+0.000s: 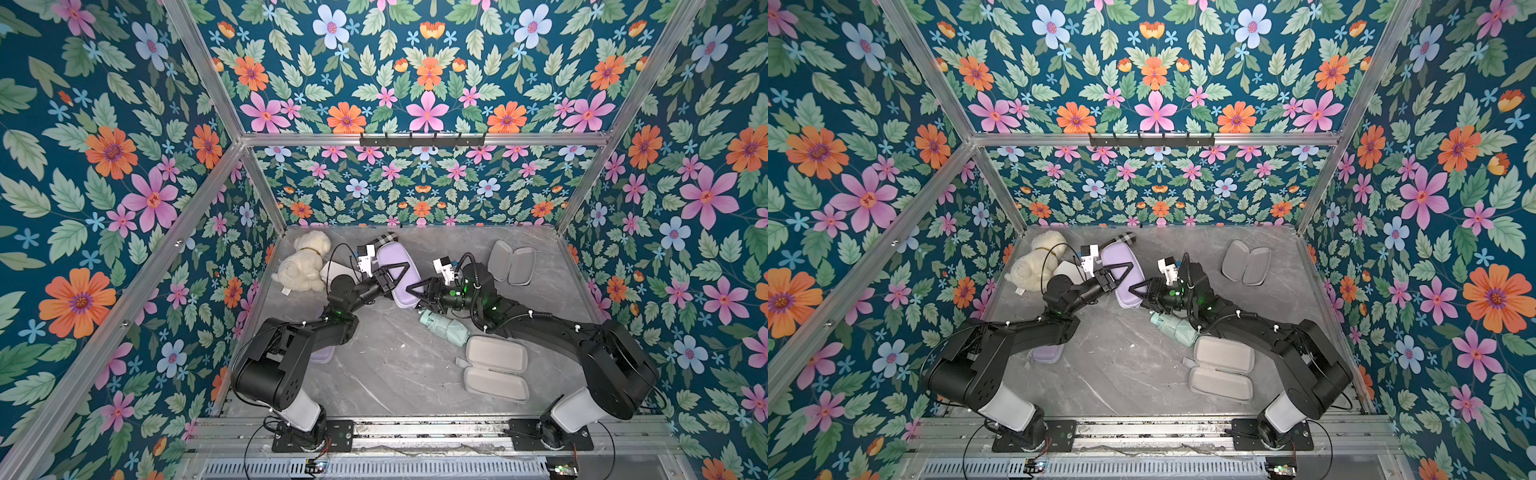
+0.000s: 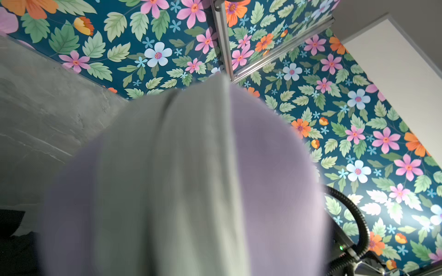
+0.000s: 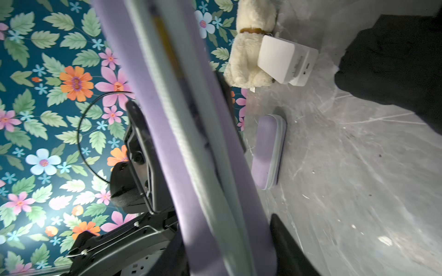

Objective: Put umbrellas into zippered umbrella sleeves
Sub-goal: Adjust the umbrella sleeve, then zip the zipper on the umbrella sleeve.

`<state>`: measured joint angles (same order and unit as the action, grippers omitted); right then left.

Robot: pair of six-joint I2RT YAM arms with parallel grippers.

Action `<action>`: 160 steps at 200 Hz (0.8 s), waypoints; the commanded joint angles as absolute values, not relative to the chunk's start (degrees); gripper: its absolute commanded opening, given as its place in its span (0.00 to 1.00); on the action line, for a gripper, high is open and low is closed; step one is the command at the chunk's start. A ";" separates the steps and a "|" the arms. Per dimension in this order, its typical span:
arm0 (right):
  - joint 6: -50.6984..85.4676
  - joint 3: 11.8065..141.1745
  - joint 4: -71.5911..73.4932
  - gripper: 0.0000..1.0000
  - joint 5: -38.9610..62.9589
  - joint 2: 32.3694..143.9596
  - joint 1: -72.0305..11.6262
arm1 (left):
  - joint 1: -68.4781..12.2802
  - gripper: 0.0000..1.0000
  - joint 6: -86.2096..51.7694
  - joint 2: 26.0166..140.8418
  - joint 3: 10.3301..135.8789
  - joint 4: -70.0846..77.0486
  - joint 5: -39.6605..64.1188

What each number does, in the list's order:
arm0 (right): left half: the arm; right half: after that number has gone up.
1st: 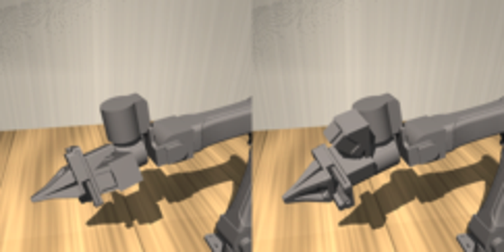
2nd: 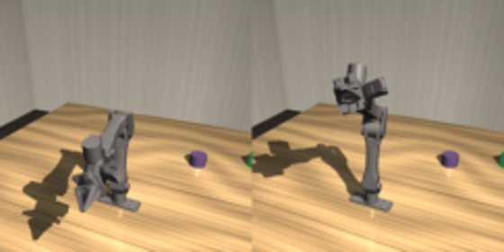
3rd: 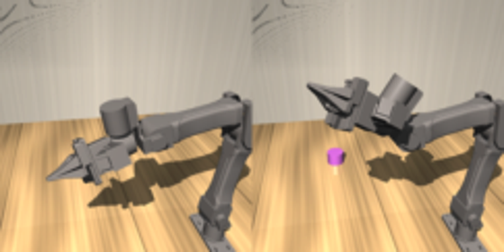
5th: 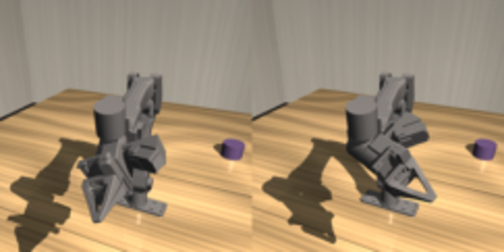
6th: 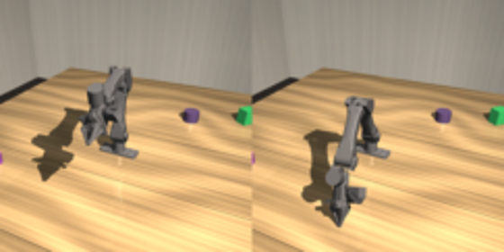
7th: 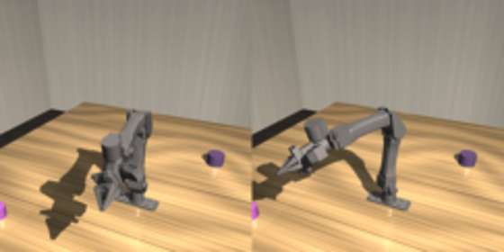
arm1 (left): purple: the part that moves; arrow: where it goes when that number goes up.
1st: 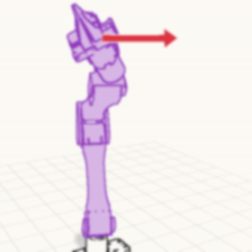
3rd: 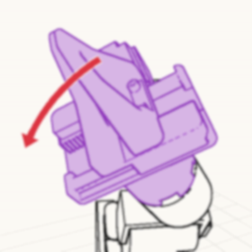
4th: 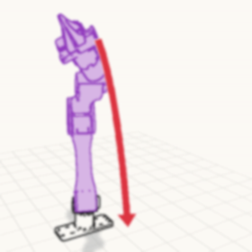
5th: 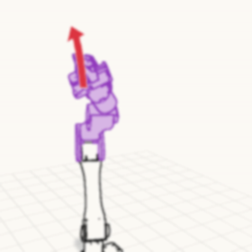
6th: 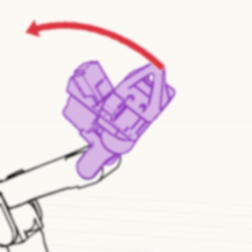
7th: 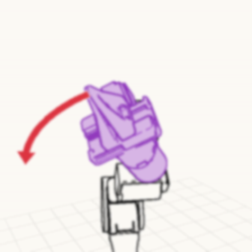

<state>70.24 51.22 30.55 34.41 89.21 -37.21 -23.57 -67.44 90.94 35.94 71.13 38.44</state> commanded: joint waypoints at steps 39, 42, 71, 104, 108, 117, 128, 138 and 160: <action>66.50 52.38 32.70 0.10 34.36 86.68 -37.49 | -23.73 0.58 -70.43 92.46 36.45 78.11 41.47; 66.31 52.49 32.44 0.11 34.36 86.71 -37.48 | -23.73 0.57 -70.48 92.55 36.56 78.21 41.55; 62.43 51.92 28.05 0.48 33.53 85.83 -37.37 | -22.29 0.37 -69.53 91.46 37.24 76.95 41.92; 44.90 46.21 18.53 0.63 23.68 78.50 -37.97 | -17.43 0.22 -66.34 89.07 37.05 72.16 40.95; 42.76 45.05 18.58 0.63 21.44 77.58 -38.46 | -17.24 0.21 -65.74 88.73 37.23 71.49 40.76; 36.66 43.60 18.06 0.63 17.35 76.12 -39.93 | -17.21 0.20 -64.03 88.10 37.88 69.56 40.09; 27.25 43.81 15.44 0.63 11.21 75.50 -43.24 | -17.49 0.18 -62.09 87.25 38.55 67.06 39.11; 19.90 45.51 12.61 0.63 5.48 76.14 -46.57 | -17.83 0.18 -61.45 86.65 38.76 66.95 38.51; 11.21 49.24 11.73 0.60 -3.56 79.55 -51.28 | -18.26 0.16 -61.46 85.77 39.19 66.59 37.62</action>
